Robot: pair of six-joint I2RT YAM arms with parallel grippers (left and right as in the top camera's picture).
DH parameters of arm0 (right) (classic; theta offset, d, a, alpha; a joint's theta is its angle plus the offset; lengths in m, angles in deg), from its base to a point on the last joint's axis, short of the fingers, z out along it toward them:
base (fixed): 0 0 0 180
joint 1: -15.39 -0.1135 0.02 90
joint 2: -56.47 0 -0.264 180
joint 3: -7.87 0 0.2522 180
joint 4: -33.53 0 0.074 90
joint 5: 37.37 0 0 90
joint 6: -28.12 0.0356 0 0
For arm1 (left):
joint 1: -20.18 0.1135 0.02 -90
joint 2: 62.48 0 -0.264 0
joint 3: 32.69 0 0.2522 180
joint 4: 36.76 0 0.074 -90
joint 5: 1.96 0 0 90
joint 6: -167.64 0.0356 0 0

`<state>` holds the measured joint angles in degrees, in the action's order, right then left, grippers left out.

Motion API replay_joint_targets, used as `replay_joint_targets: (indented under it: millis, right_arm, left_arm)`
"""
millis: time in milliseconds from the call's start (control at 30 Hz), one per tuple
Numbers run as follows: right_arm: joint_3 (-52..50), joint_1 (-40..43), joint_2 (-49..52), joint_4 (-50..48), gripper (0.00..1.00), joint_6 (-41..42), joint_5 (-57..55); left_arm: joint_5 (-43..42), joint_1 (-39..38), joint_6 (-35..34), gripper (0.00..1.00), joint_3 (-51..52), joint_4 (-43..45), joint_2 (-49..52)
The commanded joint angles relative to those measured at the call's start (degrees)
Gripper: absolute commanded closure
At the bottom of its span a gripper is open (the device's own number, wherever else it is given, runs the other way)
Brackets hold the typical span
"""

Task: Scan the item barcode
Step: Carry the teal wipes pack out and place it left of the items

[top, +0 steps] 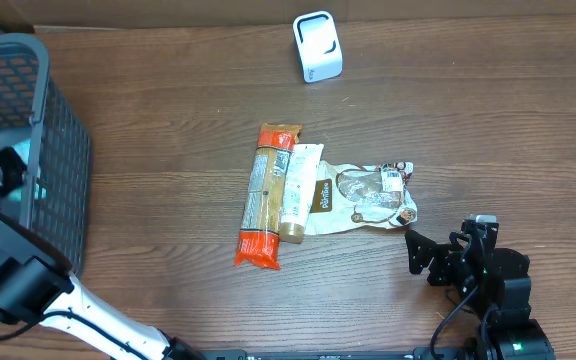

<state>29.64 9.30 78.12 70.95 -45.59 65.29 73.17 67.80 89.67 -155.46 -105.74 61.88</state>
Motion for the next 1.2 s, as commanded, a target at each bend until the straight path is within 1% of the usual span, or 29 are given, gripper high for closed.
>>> replay_joint_targets:
  millis: [0,167,300,333,433,500,633,800,900,1033,1167]
  right_arm:
    - [-0.2,-0.3,-0.4,-0.3,0.0,0.0,-0.2]
    - [-0.2,-0.3,-0.4,-0.3,0.0,0.0,-0.2]
    - [-0.2,-0.3,-0.4,-0.3,0.0,0.0,-0.2]
    - [-0.2,-0.3,-0.4,-0.3,0.0,0.0,-0.2]
    - [-0.2,-0.3,-0.4,-0.3,0.0,0.0,-0.2]
    - [-0.2,-0.3,-0.4,-0.3,0.0,0.0,-0.2]
    - [-0.2,-0.3,-0.4,-0.3,0.0,0.0,-0.2]
    - [-0.2,-0.3,-0.4,-0.3,0.0,0.0,-0.2]
    - [-0.2,-0.3,-0.4,-0.3,0.0,0.0,-0.2]
    - [-0.2,-0.3,-0.4,-0.3,0.0,0.0,-0.2]
    - [-0.2,-0.3,-0.4,-0.3,0.0,0.0,-0.2]
  left_arm:
    - [-6.7,-0.3,-7.2,0.96,-9.3,-1.6,-9.0]
    - [-16.2,-0.3,-13.1,0.96,-17.2,-4.7,-16.8]
    - [-25.2,-0.9,-15.5,0.96,-18.4,-7.4,-24.0]
    - [-27.5,-1.8,-15.5,0.96,-18.4,-9.7,-26.3]
    - [-28.1,-4.5,-15.1,0.96,-18.4,-16.6,-29.5]
    - [-27.5,-7.7,-12.2,0.96,-18.3,-20.9,-30.3]
    - [-22.6,-15.8,-9.3,0.96,-17.1,-25.7,-29.9]
    - [-12.4,-26.4,-9.2,0.96,-9.2,-27.6,-29.4]
    - [-11.3,-31.1,-9.3,0.96,-1.3,-25.6,-29.4]
    - [-10.7,-37.0,-9.6,0.96,12.9,-18.6,-29.4]
    - [-6.9,-41.3,-13.7,0.96,26.6,-8.7,-29.2]
